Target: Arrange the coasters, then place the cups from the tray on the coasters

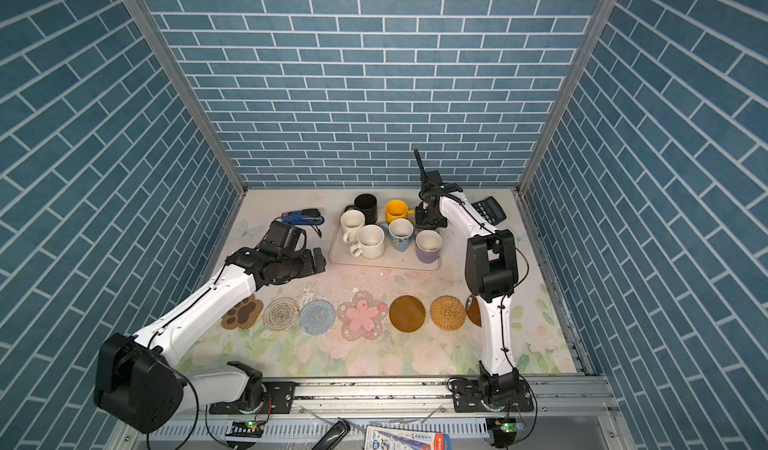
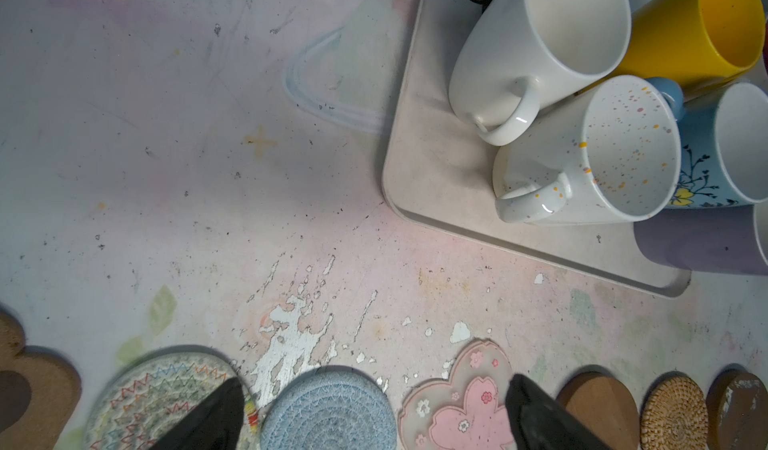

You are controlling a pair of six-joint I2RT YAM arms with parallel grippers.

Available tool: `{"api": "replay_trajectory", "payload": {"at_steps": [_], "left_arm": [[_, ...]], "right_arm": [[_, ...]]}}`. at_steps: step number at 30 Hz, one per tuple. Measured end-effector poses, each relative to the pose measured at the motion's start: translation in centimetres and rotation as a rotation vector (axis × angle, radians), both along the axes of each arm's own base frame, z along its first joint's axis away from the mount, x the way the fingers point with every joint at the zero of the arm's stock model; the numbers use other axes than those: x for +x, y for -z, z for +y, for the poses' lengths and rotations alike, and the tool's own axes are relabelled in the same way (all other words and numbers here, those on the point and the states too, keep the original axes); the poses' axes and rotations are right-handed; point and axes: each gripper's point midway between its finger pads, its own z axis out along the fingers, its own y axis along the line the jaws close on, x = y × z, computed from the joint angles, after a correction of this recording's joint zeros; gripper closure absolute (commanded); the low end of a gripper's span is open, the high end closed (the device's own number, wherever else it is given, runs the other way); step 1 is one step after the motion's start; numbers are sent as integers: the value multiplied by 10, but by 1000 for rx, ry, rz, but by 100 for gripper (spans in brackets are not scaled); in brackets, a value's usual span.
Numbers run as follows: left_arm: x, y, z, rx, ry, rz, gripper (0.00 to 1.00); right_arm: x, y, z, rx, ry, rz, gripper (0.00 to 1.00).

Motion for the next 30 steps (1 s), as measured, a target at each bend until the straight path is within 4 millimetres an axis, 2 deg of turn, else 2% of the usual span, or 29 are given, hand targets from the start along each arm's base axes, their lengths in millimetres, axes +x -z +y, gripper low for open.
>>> {"api": "replay_trajectory", "payload": {"at_steps": [9,18,22,25,30], "left_arm": [[-1,2,-1,-10,-3,-1,1],[-2,0,0,-17,-3,-11,1],[-3,0,0,-19,-4,-9,1],[-3,-1,0,-21,-5,-12,1],[-5,-7,1,-25,-6,-28,1]], "right_arm": [[-12,0,-5,2,1,-13,100],[-19,10,-8,-3,5,2,100],[-18,9,-10,-3,38,1,74],[-16,8,-11,-1,72,-1,59],[-2,-11,-9,25,129,-48,48]]}}
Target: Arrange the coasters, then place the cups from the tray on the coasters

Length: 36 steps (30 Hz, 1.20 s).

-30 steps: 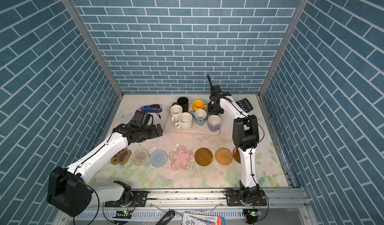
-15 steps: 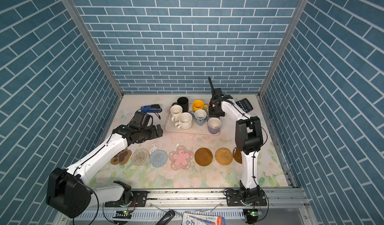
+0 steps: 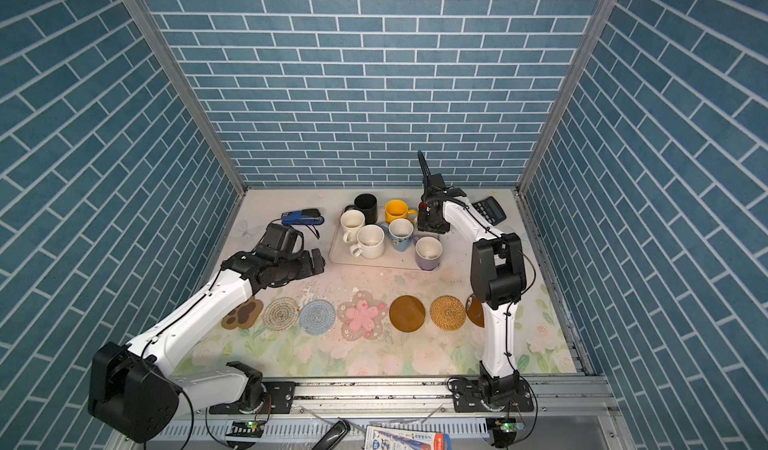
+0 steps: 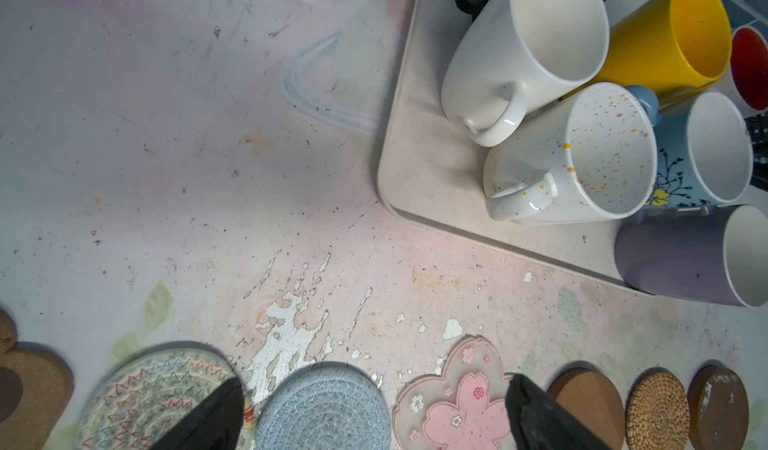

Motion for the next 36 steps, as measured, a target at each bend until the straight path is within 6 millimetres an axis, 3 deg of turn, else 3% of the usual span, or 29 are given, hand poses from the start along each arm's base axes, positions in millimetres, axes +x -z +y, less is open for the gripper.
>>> {"api": "replay_trajectory", "payload": {"at_steps": [7,17,26,32,36], "left_arm": [[-4,-6,2,-3,-1,-13,1],[-11,-10,5,-3,-2,-20,1],[-12,-10,6,3,5,-18,1],[-14,-8,6,8,10,-14,1],[-15,-6,7,10,11,-11,1]], "right_arm": [[30,-19,7,47,77,-78,43],[45,22,8,82,223,-26,40],[53,20,8,119,303,-44,40],[54,27,7,116,327,-32,47],[52,28,7,111,330,-25,60]]}}
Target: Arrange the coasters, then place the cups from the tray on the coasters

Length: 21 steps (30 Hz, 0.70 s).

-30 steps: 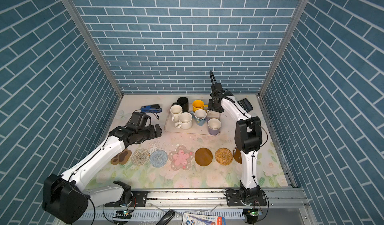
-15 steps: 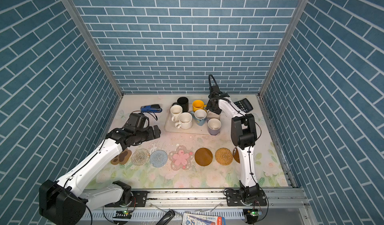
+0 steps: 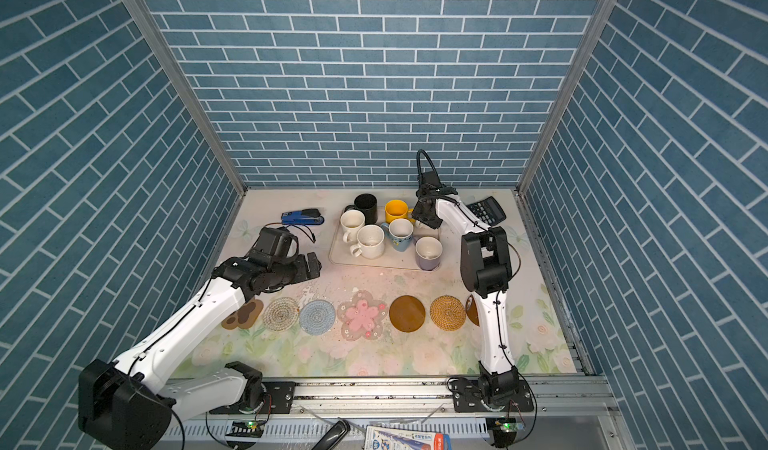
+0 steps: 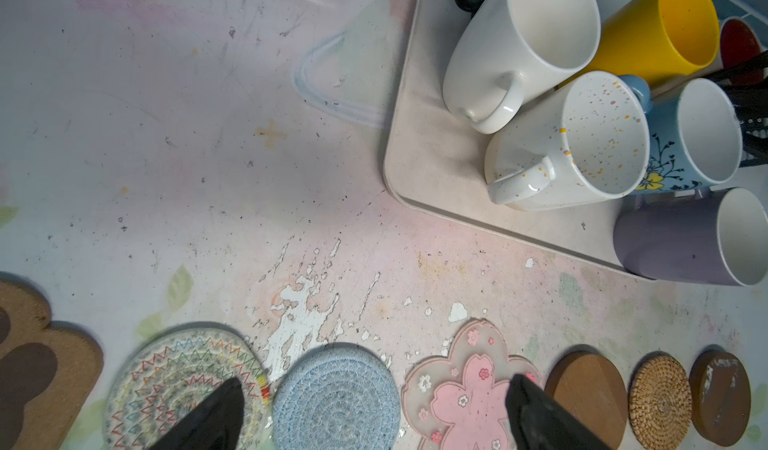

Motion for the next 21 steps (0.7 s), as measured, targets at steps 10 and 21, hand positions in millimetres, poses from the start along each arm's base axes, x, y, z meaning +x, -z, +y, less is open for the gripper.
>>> {"api": "replay_trajectory", "payload": {"at_steps": [10,21], "left_arm": [[-2,-7,1,-9,0,-23,1],[-5,-4,2,-2,-2,-11,1]], "right_arm": [[-3,2,-3,-45,-26,4,75],[-4,4,-10,-131,-100,-3,65]]}}
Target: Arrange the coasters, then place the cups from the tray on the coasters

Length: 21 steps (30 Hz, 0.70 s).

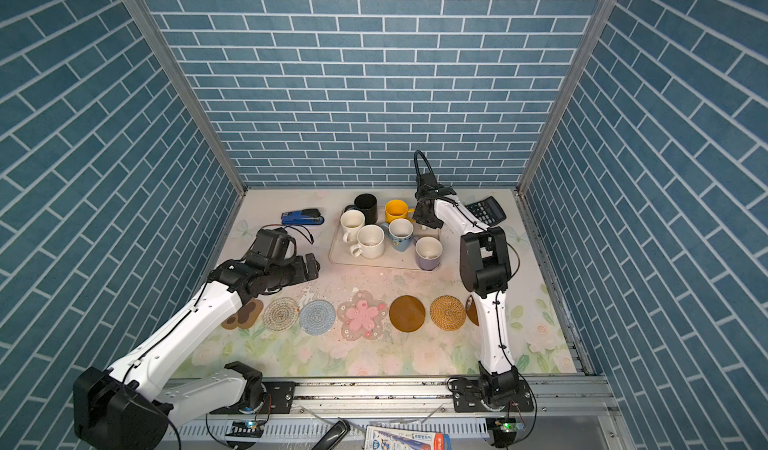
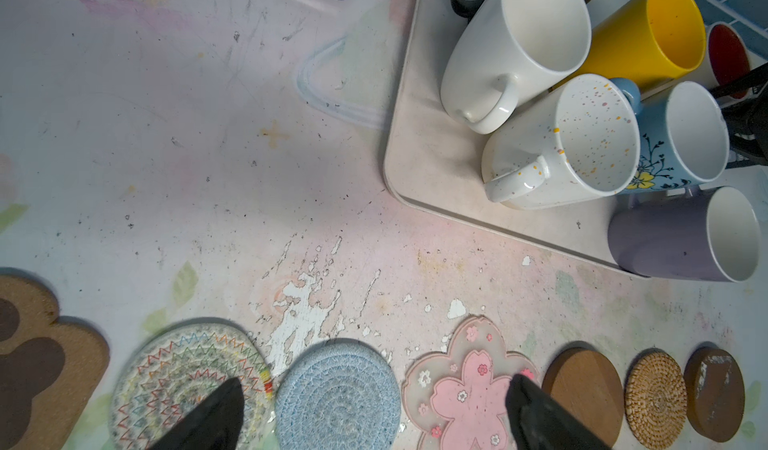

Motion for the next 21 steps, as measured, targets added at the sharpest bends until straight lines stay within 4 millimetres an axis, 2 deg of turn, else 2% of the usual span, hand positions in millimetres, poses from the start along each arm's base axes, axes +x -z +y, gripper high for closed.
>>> {"api": "replay_trajectory", "payload": {"at_steps": [4,13,17,21], "left_arm": [[-4,0,2,4,-2,6,1],[-9,-9,8,10,-14,-25,1],[-11,-8,9,17,-16,-18,1],[-14,-11,12,18,-18,-26,1]], "right_arm": [[0,0,0,-11,-19,-2,69],[-2,0,3,-26,-72,2,93],[-2,0,3,-25,-72,2,99],[-2,1,3,-28,-77,2,100]]}}
